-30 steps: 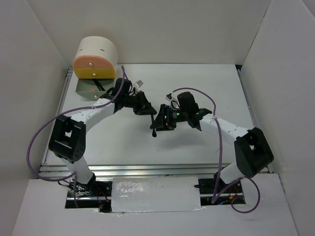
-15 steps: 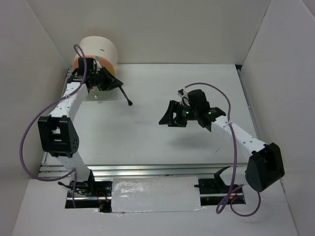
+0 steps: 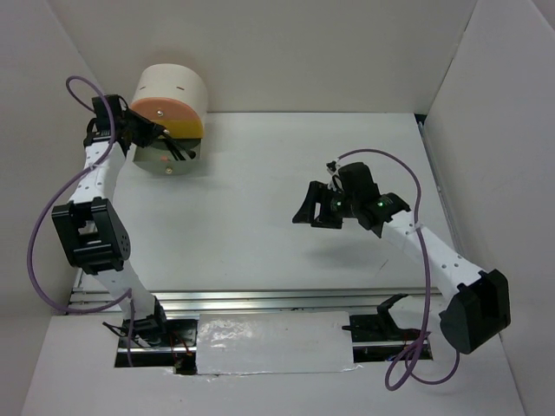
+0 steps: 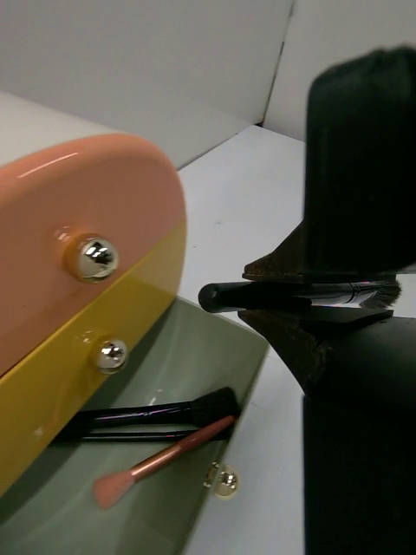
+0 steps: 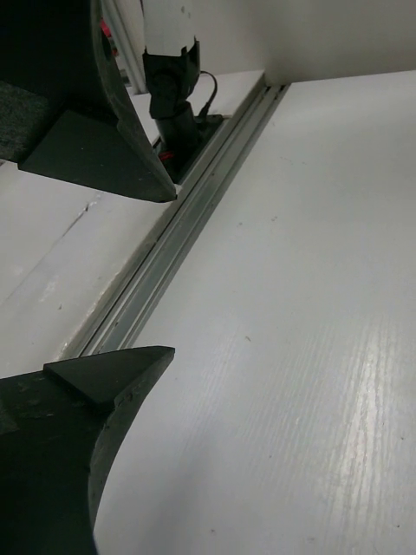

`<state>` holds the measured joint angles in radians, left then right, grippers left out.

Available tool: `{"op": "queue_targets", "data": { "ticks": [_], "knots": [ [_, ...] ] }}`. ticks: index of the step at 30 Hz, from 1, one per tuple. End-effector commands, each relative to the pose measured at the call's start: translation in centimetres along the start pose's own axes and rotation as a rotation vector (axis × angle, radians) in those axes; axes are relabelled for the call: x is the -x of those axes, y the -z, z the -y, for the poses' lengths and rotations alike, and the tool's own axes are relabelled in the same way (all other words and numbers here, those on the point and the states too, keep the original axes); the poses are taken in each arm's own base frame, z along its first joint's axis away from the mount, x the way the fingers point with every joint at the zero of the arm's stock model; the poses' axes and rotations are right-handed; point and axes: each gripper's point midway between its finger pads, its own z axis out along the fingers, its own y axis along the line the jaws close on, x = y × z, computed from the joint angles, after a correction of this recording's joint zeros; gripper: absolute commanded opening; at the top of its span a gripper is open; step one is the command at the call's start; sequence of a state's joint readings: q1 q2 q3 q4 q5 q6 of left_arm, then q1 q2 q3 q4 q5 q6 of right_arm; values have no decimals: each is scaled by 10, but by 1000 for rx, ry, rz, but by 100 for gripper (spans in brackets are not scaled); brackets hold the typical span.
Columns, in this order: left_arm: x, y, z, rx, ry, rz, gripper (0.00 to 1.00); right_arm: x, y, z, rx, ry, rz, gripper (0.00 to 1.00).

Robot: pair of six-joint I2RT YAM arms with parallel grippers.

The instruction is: Organize the makeup

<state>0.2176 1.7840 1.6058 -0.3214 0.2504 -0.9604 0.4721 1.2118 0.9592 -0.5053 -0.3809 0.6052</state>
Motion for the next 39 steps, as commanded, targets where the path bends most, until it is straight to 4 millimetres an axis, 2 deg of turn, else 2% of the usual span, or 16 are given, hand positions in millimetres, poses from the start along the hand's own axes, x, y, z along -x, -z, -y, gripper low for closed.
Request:
{"op": "queue_targets", "data": {
  "ticks": [1,5,6,8,14,16,19,22,23,25,26,32,34,35,38,39],
  "knots": [
    [36,-11,18,-34,1,141,0,1,14,2,-22,21,39,75],
    [50,-22,5,-82,118,205,0,-6,17,8,-34,10,34,75],
    [49,-26,-5,-68,135,220,0,-7,17,8,-38,8,33,75],
    [60,-27,5,-135,137,278,0,-9,19,9,-38,6,28,75],
    [65,-45,2,-169,105,300,0,-9,23,14,-68,23,35,75],
    [59,-48,-8,-159,102,301,0,-9,24,14,-72,28,35,75],
    [52,-53,-16,-178,107,303,7,-8,23,14,-75,36,27,75],
    [43,-61,-23,-168,110,283,7,-7,23,13,-83,52,11,75],
    [37,-63,-32,-147,114,277,7,-5,23,14,-87,56,12,75],
    [34,-59,-35,-143,110,292,8,-2,24,12,-91,71,14,75],
    [30,-61,-43,-126,113,291,9,0,24,12,-93,75,16,75],
    [18,-66,-52,-103,84,257,17,4,19,10,-95,104,-19,75],
    [16,-64,-53,-99,78,257,23,6,19,11,-109,118,-25,75],
    [15,-63,-54,-99,78,255,32,7,19,11,-110,124,-25,75],
    [14,-59,-48,-111,73,249,46,8,17,10,-104,132,-34,75],
    [15,-58,-48,-106,72,256,44,8,16,9,-98,133,-32,75]
  ]
}}
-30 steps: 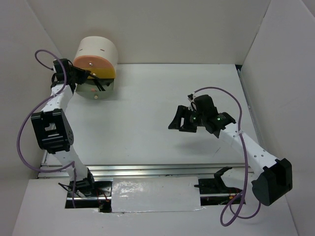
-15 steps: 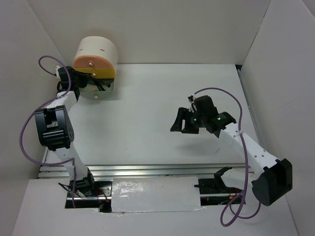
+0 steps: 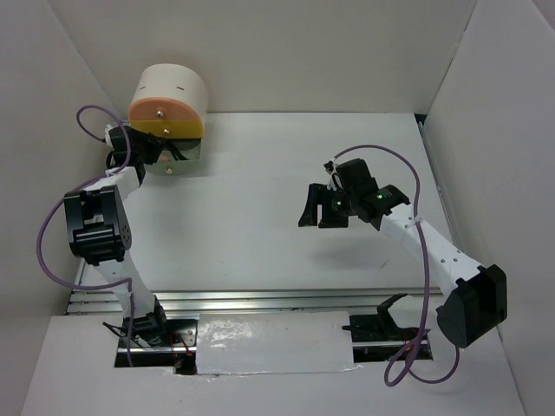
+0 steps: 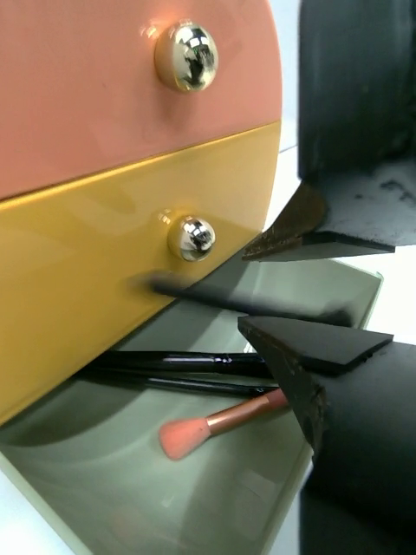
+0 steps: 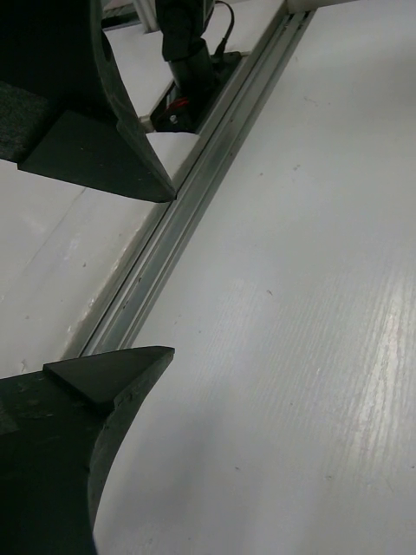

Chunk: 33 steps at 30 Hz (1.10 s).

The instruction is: Organize the makeup

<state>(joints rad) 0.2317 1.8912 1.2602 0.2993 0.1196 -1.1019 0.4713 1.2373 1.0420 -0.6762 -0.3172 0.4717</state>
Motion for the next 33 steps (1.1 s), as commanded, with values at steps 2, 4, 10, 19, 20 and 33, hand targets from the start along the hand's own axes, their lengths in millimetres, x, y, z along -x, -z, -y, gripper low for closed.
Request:
{"op": "queue_targets", "data": {
  "ticks": [2,4,10,19,20,33],
  "knots": [
    [13,10,26,-63,-35,48,41,11,5,-8,22,36,18,75],
    [12,7,21,-39,-25,46,40,10,4,-7,23,35,17,75],
    [15,12,36,-61,0,51,60,8,5,-4,15,39,21,75],
    [10,85,-3,412,82,59,13,3,1,-3,33,12,32,75],
    [6,92,-15,483,99,76,6,4,0,-4,37,6,41,75],
    [-56,69,-91,741,76,-124,0,12,-2,-9,47,28,32,75]
  ]
}}
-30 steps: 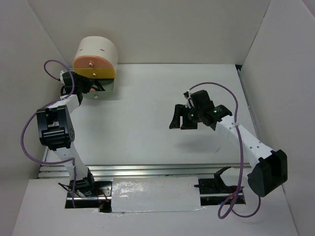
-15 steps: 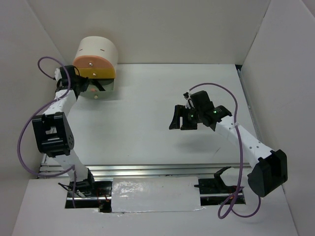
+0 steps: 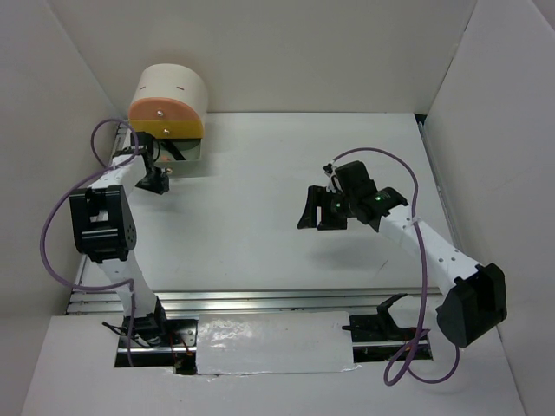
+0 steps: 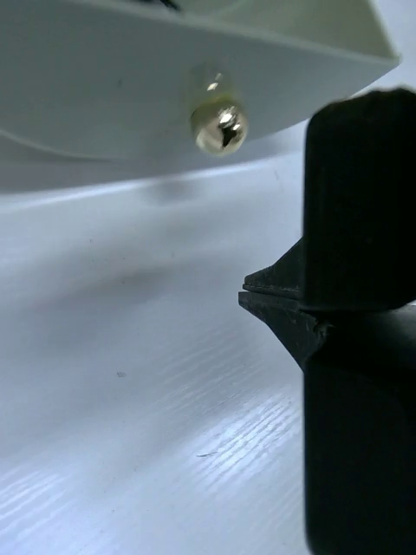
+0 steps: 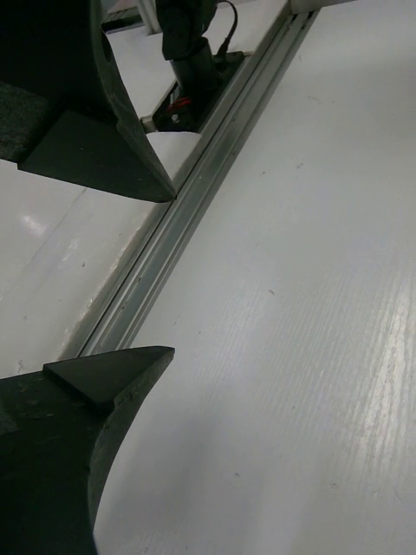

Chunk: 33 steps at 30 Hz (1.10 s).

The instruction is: Organize the makeup

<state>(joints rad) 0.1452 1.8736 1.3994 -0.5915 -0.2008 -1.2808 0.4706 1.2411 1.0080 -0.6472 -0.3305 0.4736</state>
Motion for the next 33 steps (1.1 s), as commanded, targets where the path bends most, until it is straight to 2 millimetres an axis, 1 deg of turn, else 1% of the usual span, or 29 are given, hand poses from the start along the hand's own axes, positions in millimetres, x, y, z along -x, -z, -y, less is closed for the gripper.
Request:
{"op": "queue_targets", "data": {
  "ticks": [1,2,3,4,6,10,11,12,13,14,15,18,19,22,23,25,26,28,29,33],
  "knots": [
    [-3,-6,16,-15,-52,-27,0,18,4,-13,42,36,40,75],
    [-7,-10,18,-15,-65,-47,0,17,3,-13,42,36,36,75],
    [-7,-10,27,-39,-66,-61,0,16,1,-11,38,36,28,75],
    [-11,-17,29,-42,-80,-74,0,16,0,-10,33,39,26,75],
    [-14,-22,39,-97,-78,-82,0,16,-2,-8,25,42,21,75],
    [-13,-17,56,-225,-57,-54,0,20,-3,-8,17,41,25,75],
    [-15,-21,51,-230,-56,-52,0,20,-4,-7,15,39,25,75],
    [-14,-20,54,-250,-53,-46,1,21,-5,-6,12,37,24,75],
    [-11,-19,63,-292,-50,-31,1,21,-5,-6,9,36,22,75],
    [-13,-22,62,-301,-55,-35,1,21,-6,-6,8,33,20,75],
    [-13,-22,68,-332,-57,-27,0,21,-7,-4,4,30,17,75],
    [-15,-25,73,-370,-64,-33,0,23,-8,-2,-6,26,19,75],
    [-13,-25,80,-402,-64,-24,0,23,-7,-3,-7,28,25,75],
    [-12,-22,85,-440,-57,-12,0,24,-8,-1,-17,23,24,75],
    [-7,-18,93,-483,-50,11,0,25,-8,0,-21,21,23,75],
    [-3,-15,101,-517,-54,28,1,24,-9,1,-24,21,18,75],
    [0,-10,109,-544,-54,38,1,24,-11,1,-25,19,13,75],
    [0,-13,115,-555,-68,34,1,25,-11,1,-26,17,13,75],
    [3,-10,123,-568,-70,39,1,26,-12,2,-28,16,14,75],
    [6,-17,134,-587,-71,45,2,28,-12,2,-36,21,14,75]
  ]
}}
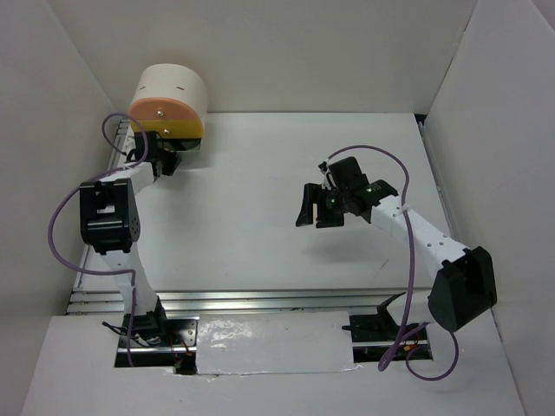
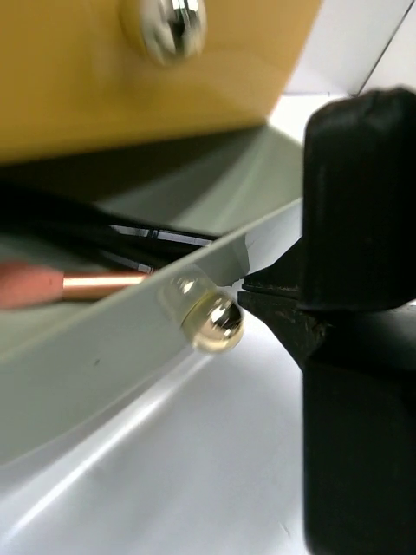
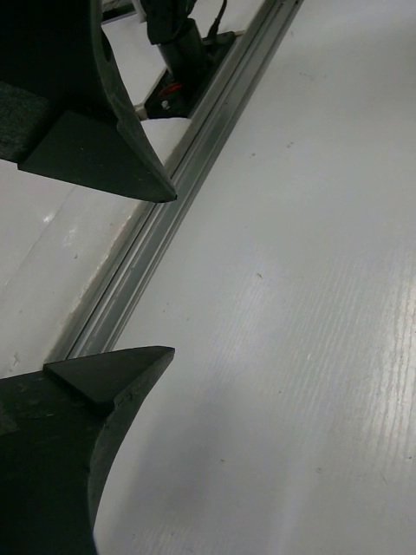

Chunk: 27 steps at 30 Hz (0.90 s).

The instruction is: Organize the makeup

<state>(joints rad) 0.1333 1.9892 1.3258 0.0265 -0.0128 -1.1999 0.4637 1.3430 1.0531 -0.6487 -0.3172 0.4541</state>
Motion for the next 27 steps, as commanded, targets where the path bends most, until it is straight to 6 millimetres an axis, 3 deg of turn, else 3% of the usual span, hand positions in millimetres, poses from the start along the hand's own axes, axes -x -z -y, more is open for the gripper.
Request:
{"op": "queue_targets", "data": {
  "ticks": [1,8,13,27],
  "knots": [
    [15,-5,39,-127,-26,37,2,23,8,-8,3,25,55,75],
    [19,-19,53,-169,-25,45,4,26,7,-6,-14,28,48,75],
    [18,-28,51,-178,-25,42,5,28,9,-5,-27,35,41,75],
    [19,-39,70,-304,-24,58,11,34,10,-4,-45,31,33,75]
  ]
}}
